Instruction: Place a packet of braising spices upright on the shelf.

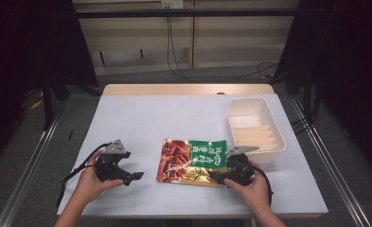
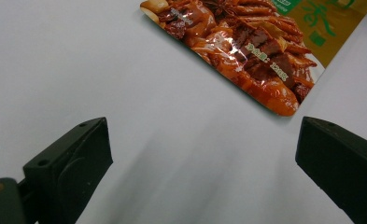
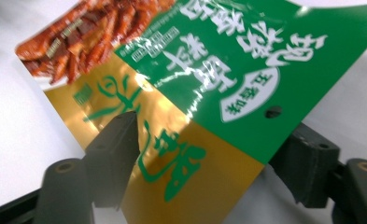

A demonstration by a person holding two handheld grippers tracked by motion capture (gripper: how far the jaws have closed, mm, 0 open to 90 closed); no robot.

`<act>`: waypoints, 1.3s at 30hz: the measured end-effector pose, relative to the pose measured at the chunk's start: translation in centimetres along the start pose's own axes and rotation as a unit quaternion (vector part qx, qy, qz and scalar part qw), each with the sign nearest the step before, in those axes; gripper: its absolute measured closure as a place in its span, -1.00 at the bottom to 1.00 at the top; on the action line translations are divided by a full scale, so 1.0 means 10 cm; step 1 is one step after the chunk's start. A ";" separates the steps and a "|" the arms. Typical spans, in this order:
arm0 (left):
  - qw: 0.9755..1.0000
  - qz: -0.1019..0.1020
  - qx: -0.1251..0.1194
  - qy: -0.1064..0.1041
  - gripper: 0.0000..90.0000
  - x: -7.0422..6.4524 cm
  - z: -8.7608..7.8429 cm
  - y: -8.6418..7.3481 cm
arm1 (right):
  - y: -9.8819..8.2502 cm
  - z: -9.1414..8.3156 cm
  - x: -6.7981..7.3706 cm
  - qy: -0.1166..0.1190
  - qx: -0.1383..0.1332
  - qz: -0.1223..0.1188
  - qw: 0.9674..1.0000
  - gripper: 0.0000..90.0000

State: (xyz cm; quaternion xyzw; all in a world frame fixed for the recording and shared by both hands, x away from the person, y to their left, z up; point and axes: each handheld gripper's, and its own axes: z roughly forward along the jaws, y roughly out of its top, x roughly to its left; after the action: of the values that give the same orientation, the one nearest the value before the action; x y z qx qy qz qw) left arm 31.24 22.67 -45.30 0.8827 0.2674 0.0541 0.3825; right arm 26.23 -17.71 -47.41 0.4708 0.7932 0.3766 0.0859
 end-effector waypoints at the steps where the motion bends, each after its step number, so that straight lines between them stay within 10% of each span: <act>1: 1.000 -0.002 -0.003 -0.002 -0.93 0.00 0.00 0.00 | 0.01 0.00 0.00 0.002 -0.003 0.001 1.000 -0.32; 16: 1.000 0.005 0.001 0.004 -0.92 0.00 -0.02 0.01 | 0.09 0.14 0.01 0.000 0.001 0.028 1.000 -0.07; 39: 1.000 0.008 0.002 0.006 -0.91 0.00 -0.02 0.02 | 0.19 0.12 -0.05 -0.006 0.022 0.069 0.997 0.85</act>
State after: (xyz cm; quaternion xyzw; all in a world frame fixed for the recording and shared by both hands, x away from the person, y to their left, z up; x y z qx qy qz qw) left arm 31.25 22.70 -45.04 0.8851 0.2629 0.0624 0.3788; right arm 28.39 -16.97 -47.06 0.5288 0.7662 0.3611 0.0545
